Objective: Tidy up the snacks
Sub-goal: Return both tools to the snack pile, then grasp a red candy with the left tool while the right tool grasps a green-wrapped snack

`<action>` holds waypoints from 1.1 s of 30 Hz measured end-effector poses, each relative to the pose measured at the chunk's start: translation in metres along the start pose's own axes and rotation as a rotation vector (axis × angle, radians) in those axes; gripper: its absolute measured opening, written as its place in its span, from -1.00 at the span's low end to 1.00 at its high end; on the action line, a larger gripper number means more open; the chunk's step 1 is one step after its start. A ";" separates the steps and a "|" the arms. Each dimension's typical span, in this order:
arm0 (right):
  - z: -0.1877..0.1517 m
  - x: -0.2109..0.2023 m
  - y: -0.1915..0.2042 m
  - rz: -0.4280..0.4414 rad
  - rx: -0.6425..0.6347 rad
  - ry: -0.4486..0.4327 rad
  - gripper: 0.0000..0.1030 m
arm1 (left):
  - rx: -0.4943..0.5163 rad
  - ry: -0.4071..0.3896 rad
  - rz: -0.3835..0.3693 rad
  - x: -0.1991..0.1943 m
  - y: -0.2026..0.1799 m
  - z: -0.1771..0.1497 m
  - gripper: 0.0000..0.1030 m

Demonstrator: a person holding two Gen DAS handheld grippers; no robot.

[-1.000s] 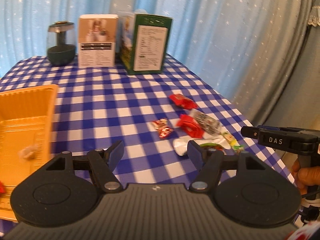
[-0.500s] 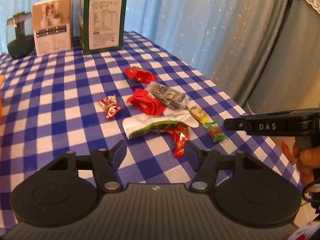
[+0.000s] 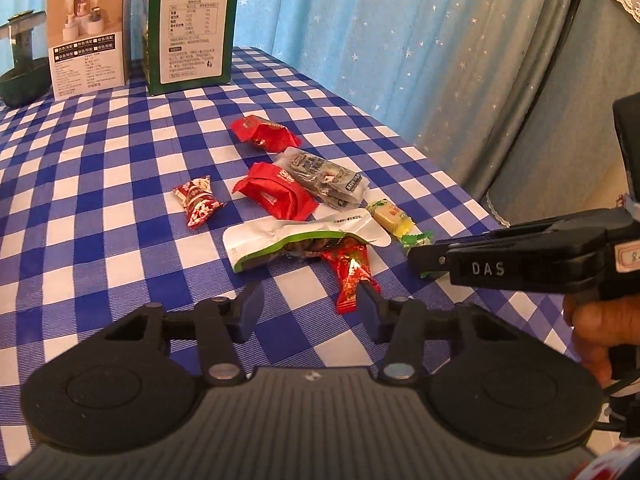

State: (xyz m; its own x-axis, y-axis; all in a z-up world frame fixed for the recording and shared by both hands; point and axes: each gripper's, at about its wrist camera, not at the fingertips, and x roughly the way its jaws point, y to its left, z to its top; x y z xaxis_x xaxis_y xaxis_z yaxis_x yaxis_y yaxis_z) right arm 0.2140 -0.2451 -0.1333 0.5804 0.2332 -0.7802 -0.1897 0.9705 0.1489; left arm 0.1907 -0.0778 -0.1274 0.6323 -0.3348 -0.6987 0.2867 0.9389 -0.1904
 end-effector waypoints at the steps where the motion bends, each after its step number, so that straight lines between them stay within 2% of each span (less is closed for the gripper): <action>1: 0.001 -0.002 -0.003 0.000 0.023 -0.003 -0.59 | 0.000 0.000 -0.003 0.001 -0.001 0.000 -0.17; 8: 0.004 -0.014 -0.011 -0.021 0.098 -0.043 -0.60 | 0.008 -0.007 -0.054 0.014 -0.011 0.001 -0.33; 9: 0.005 -0.015 -0.013 -0.022 0.107 -0.044 -0.60 | 0.012 -0.011 -0.056 0.015 -0.013 0.001 -0.40; 13: 0.005 -0.016 -0.014 -0.018 0.123 -0.043 -0.60 | 0.017 -0.018 -0.055 0.023 -0.018 0.002 -0.42; 18: 0.004 -0.016 -0.006 -0.014 0.113 -0.042 -0.60 | 0.035 -0.006 -0.039 0.033 -0.022 0.004 -0.43; 24: 0.004 -0.017 -0.007 -0.003 0.119 -0.046 -0.60 | 0.079 -0.003 -0.016 0.032 -0.022 0.002 -0.59; 33: 0.007 -0.029 0.007 0.048 0.120 -0.092 -0.60 | 0.101 -0.006 0.035 0.001 -0.016 -0.001 -0.63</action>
State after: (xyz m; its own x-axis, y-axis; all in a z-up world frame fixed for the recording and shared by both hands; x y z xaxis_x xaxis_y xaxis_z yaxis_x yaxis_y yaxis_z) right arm 0.2011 -0.2447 -0.1050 0.6440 0.2788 -0.7124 -0.1265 0.9572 0.2603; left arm 0.1856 -0.0927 -0.1258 0.6471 -0.3027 -0.6997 0.3357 0.9372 -0.0950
